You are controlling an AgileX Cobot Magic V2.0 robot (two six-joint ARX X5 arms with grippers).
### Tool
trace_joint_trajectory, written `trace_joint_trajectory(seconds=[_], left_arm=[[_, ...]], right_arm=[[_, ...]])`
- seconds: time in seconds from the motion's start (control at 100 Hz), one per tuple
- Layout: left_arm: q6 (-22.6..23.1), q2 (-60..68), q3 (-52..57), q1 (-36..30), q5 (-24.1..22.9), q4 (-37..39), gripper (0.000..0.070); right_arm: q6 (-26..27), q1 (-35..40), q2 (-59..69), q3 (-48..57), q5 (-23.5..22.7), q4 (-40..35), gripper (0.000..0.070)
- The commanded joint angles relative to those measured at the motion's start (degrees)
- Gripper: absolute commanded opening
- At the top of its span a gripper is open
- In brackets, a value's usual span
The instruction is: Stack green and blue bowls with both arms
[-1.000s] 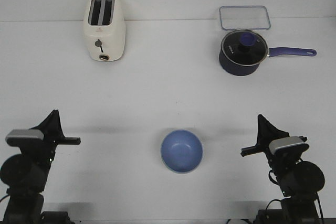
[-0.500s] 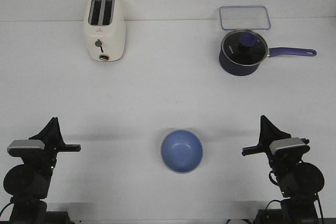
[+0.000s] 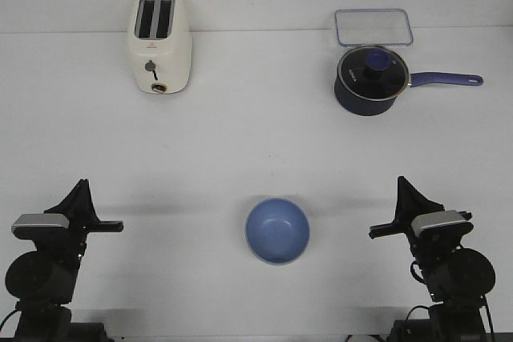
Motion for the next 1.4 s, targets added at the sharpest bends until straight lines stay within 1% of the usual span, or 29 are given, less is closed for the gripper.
trace_joint_trajectory(seconds=[0.0,0.14,0.21,0.27,0.4,0.44,0.56,1.39], left_arm=[[1.88,-1.09,-1.29,0.13,-0.15,0.74,0.0015],[1.81,-6.91,-10.34,0.39,-0.11,5.09,0.0015],[0.55,-10.56,-15.37,0.39,-0.07,7.58,0.0015],[-0.35,-13.77,-18.47,0.39,-0.11,8.0,0.0015],[-0.07,-20.5,-23.15,0.5,-0.11,7.87,0.0015],[-0.13,-20.52,-24.06,0.63,-0.09,8.66,0.0015],[0.11,-20.57,-24.11,0.94,0.02,7.06,0.0015],[0.04,-20.46,-24.09,0.92,0.07,6.67,0.0015]], right_arm=[[-0.68,0.02,0.09,0.02,0.07,0.61,0.0],[-0.68,0.02,0.09,0.02,0.07,0.59,0.0],[-0.68,0.02,0.09,0.02,0.09,0.61,0.0],[-0.68,0.02,0.09,0.02,0.07,0.59,0.0],[-0.68,0.02,0.09,0.02,0.07,0.59,0.0],[-0.68,0.02,0.09,0.02,0.09,0.61,0.0],[-0.68,0.02,0.09,0.02,0.07,0.66,0.0],[-1.07,0.02,0.02,0.0,0.15,0.94,0.0]])
